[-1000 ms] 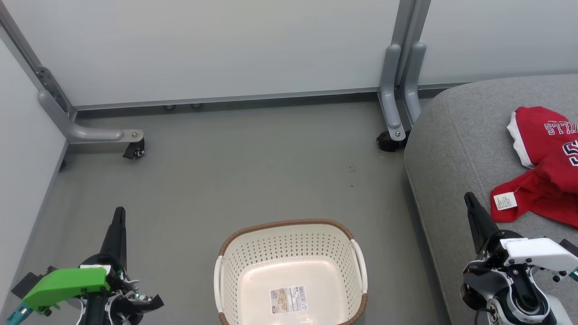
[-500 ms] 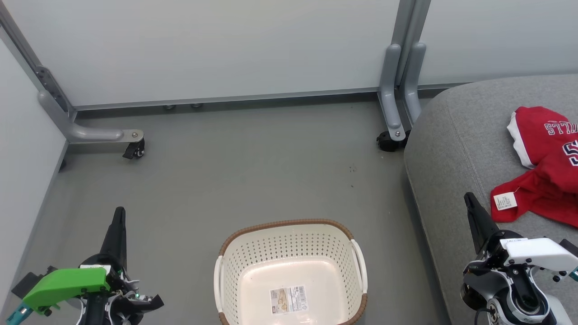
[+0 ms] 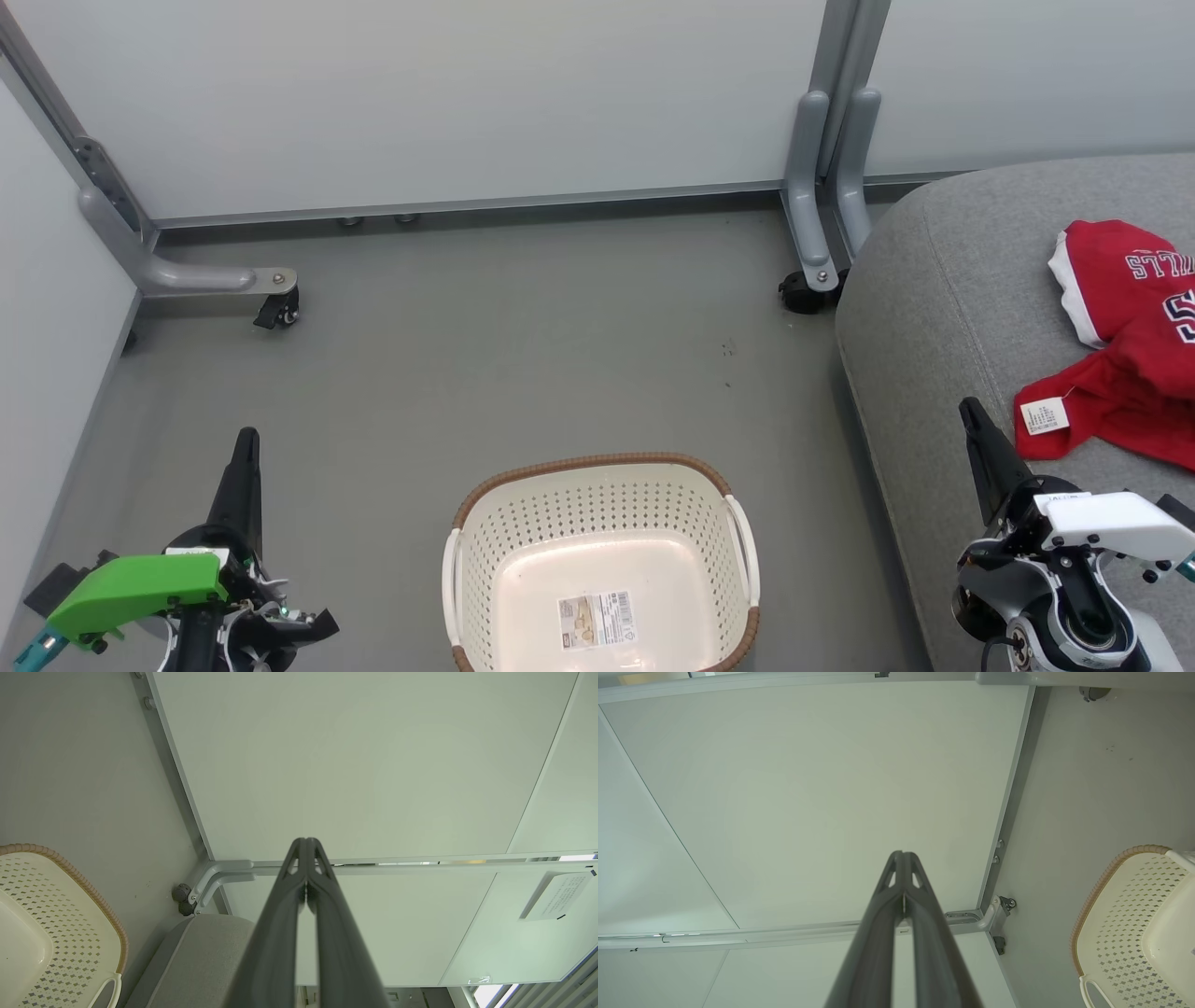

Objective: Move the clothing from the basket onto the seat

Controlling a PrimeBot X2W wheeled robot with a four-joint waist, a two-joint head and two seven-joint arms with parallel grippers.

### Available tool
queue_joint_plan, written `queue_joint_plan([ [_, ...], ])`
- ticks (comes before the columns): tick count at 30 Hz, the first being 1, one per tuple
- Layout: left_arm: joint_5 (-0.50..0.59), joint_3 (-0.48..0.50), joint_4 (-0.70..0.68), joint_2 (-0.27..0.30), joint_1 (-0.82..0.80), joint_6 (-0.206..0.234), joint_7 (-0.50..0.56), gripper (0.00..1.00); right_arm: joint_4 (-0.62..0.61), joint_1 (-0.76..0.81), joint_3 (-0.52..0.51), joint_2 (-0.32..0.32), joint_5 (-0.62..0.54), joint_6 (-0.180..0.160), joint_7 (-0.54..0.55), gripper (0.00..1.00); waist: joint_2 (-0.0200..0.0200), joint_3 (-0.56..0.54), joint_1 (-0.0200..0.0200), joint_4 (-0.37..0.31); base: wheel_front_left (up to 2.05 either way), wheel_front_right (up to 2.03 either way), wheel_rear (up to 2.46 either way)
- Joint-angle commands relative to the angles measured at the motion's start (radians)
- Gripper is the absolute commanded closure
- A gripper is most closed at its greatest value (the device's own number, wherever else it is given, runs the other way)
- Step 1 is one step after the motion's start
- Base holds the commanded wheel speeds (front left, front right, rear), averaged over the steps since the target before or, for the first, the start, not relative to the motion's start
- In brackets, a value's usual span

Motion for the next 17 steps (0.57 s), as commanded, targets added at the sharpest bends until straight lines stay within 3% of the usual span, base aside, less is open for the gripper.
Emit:
queue_joint_plan([
  [1, -0.004, 0.002, 0.0, 0.001, -0.011, -0.005, 0.004, 1.0, 0.002, -0.008, -0.004, 0.003, -0.006, 0.001, 0.003, 1.0, 0.0, 0.0, 0.0, 0.0, 0.0, 0.0, 0.0],
  [17, -0.004, 0.002, 0.0, 0.001, -0.011, -0.005, 0.003, 1.0, 0.003, -0.008, -0.007, 0.005, -0.008, 0.001, 0.008, 1.0, 0.0, 0.0, 0.0, 0.0, 0.0, 0.0, 0.0],
])
